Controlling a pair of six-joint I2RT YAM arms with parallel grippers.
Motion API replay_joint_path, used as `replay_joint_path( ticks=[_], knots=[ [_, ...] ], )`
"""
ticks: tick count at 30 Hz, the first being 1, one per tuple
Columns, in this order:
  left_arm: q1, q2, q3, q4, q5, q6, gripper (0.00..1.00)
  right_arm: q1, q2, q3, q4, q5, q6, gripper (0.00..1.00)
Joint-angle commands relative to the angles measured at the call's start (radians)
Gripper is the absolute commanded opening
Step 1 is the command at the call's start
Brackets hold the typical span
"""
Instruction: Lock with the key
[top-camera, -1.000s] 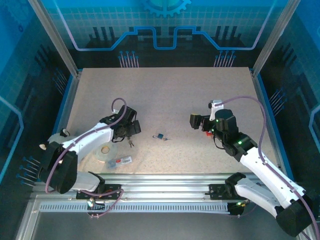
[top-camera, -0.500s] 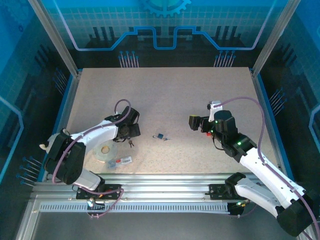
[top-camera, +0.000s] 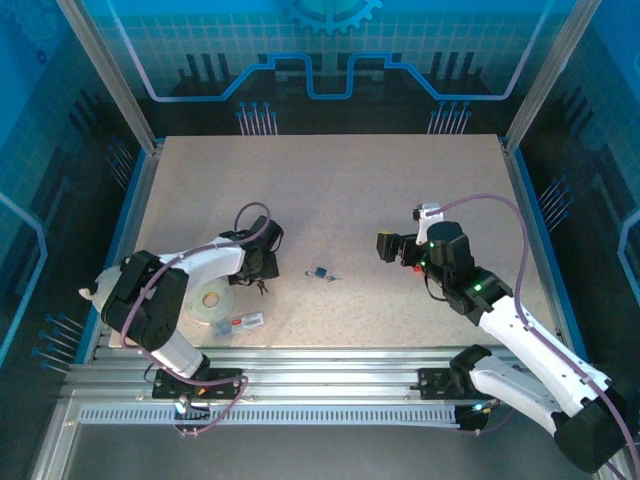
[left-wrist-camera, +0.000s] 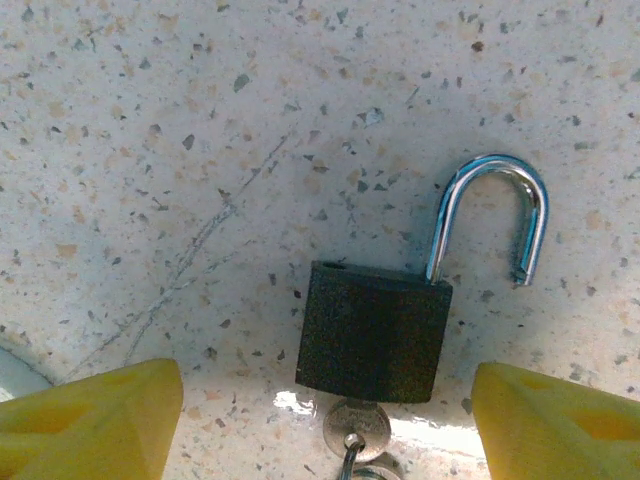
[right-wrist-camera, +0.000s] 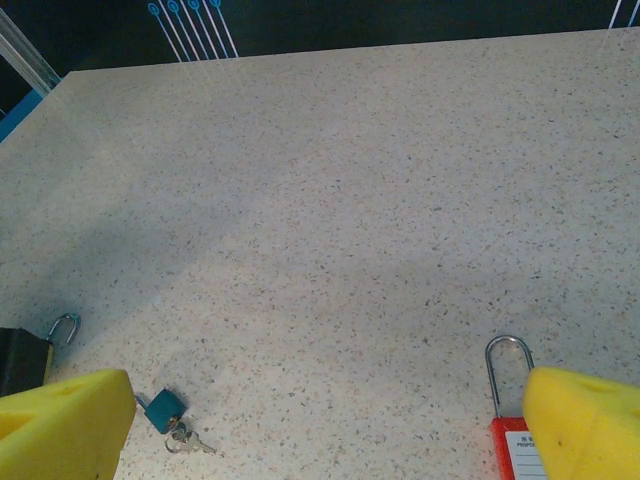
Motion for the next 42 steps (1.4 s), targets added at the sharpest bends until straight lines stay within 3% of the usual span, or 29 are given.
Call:
replay_joint_path(
  ticks=[1, 16, 42],
  knots=[
    [-0.005, 0.025, 0.039, -0.003, -0.037, 0.020, 0.75, 0.018, -0.011, -0.002, 0.013, 0.006, -0.010, 1.00],
    [-0.004, 0.070, 0.068, -0.003, -0.050, 0.030, 0.65, 0.026, -0.014, -0.009, 0.021, 0.004, -0.009, 1.00],
    [-0.005, 0.092, 0.052, 0.010, -0.077, 0.035, 0.60, 0.037, -0.016, -0.013, 0.029, -0.001, -0.002, 1.00]
  ],
)
